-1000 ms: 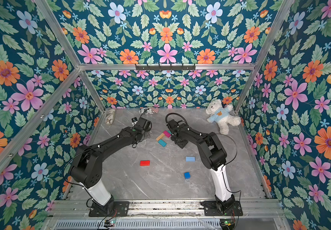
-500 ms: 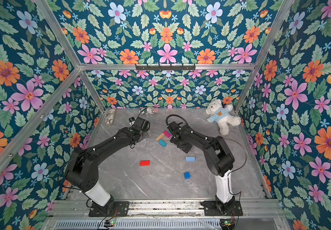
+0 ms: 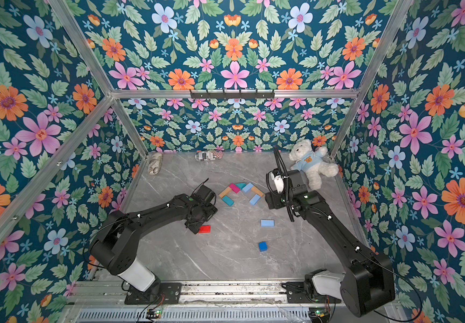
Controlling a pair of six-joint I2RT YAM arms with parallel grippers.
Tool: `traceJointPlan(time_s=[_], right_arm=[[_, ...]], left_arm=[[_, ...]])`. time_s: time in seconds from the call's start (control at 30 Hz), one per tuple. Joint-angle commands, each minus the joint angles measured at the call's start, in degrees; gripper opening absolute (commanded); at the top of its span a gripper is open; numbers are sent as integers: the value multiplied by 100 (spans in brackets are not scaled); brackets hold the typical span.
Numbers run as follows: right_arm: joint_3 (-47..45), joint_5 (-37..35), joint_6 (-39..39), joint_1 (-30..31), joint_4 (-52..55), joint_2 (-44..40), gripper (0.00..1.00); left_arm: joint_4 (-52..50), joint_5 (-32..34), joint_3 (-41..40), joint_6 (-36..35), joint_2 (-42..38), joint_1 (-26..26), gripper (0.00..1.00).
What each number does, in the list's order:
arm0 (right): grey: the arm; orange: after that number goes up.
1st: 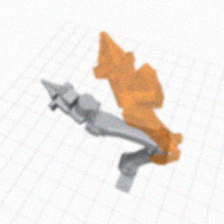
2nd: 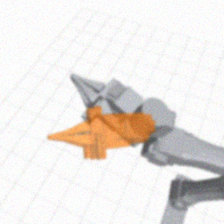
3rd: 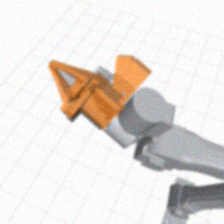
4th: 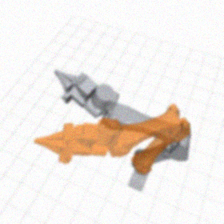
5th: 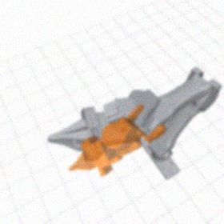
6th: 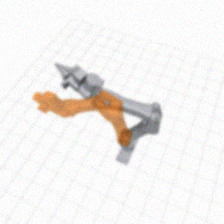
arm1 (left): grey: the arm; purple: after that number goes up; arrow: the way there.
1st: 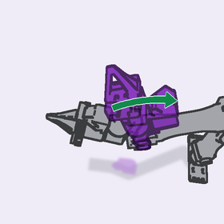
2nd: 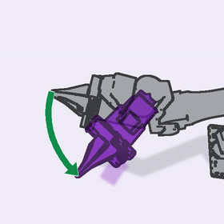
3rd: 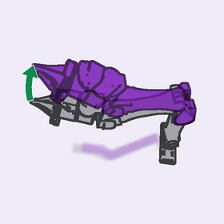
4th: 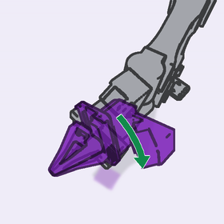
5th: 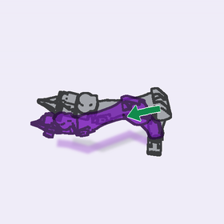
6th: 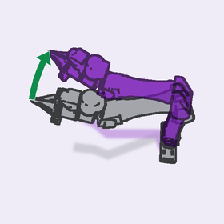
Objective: Assemble a heart with building blocks
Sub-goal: Pick up the building block from the center of the board.
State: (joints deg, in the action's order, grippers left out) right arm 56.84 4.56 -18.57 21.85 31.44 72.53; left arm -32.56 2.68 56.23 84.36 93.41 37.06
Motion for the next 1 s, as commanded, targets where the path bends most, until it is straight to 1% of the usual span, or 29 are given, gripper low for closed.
traceJointPlan(time_s=[0.0,0.03,0.1,0.2,0.3,0.5,0.67,0.83,0.97], right_arm=[[-339,-416,-2858,26,796,32,83],[-461,-555,-2973,39,716,41,83],[-577,-497,-3015,30,512,97,81],[-613,-129,-2973,83,365,330,79],[-656,-15,-2906,239,241,560,78],[-742,73,-2942,276,19,851,78],[-649,87,-2958,297,-155,1182,78],[-449,144,-2993,422,-86,1560,77],[-320,133,-3012,505,-40,1819,76]], left_arm=[[-18,-329,-176,786,-24,60,90],[-23,-302,-197,831,-32,80,89],[-60,-296,-215,915,-40,100,86],[-92,-354,-219,983,-42,130,83],[-356,-358,-81,1002,-87,181,84],[-689,-276,-49,1180,-331,214,85],[-534,-383,-252,1284,-245,214,85],[-415,-499,-345,1354,-170,214,84],[-312,-574,-412,1415,-73,197,82]])
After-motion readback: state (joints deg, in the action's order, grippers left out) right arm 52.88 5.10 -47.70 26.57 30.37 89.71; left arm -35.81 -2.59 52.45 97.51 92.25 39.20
